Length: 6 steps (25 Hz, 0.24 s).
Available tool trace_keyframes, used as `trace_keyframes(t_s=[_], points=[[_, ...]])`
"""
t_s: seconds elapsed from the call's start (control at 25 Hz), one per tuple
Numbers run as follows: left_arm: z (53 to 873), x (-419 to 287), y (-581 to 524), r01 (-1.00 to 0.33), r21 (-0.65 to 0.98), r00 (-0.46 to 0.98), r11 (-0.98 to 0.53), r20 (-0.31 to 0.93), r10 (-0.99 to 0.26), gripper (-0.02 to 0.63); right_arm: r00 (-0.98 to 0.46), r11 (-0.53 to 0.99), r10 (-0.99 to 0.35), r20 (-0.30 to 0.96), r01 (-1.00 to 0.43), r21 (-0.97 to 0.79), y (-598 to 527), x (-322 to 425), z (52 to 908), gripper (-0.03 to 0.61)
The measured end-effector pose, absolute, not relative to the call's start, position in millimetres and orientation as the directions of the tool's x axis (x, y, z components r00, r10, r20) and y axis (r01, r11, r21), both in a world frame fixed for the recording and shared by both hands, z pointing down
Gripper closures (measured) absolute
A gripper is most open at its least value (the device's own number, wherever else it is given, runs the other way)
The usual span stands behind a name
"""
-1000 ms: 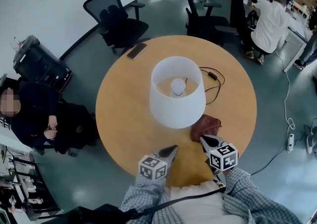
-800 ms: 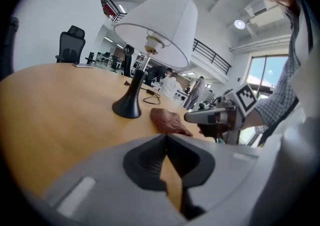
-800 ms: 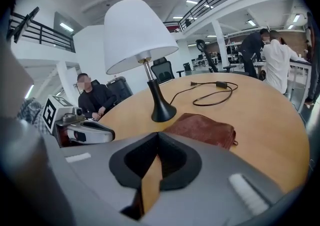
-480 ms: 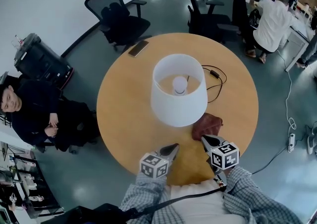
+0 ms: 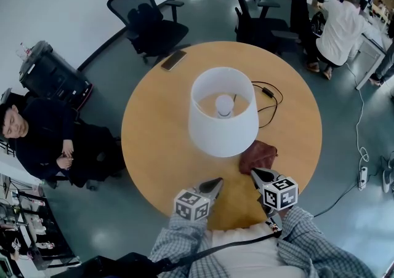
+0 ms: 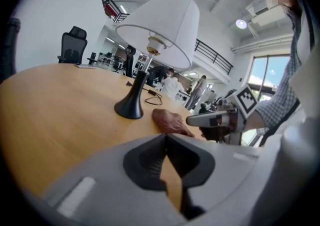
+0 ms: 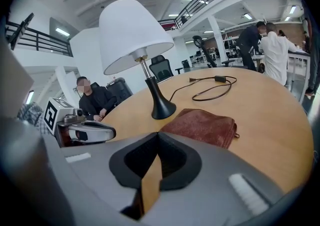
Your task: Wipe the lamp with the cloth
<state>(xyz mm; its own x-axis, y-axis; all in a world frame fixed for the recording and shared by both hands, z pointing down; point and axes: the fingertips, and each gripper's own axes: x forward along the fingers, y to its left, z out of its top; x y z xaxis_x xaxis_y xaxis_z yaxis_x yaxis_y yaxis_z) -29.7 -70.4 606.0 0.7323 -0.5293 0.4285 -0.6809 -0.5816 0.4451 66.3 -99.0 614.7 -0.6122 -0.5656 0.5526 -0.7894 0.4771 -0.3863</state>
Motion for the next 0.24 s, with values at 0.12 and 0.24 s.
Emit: trace_keyframes(t_s=[0.12, 0.24], points=[[606.6, -28.3, -69.4, -0.681, 0.447, 0.732, -0.58, 0.429, -0.529, 0.614, -0.616, 0.476, -0.564, 0.549, -0.786, -0.393, -98.3, 67.4, 614.8, 0.575], [607.2, -27.4, -69.7, -0.683, 0.445, 0.73, -0.579, 0.43, -0.531, 0.614, -0.621, 0.479, -0.563, 0.546, -0.783, -0.397, -98.1, 68.0, 615.3, 0.575]])
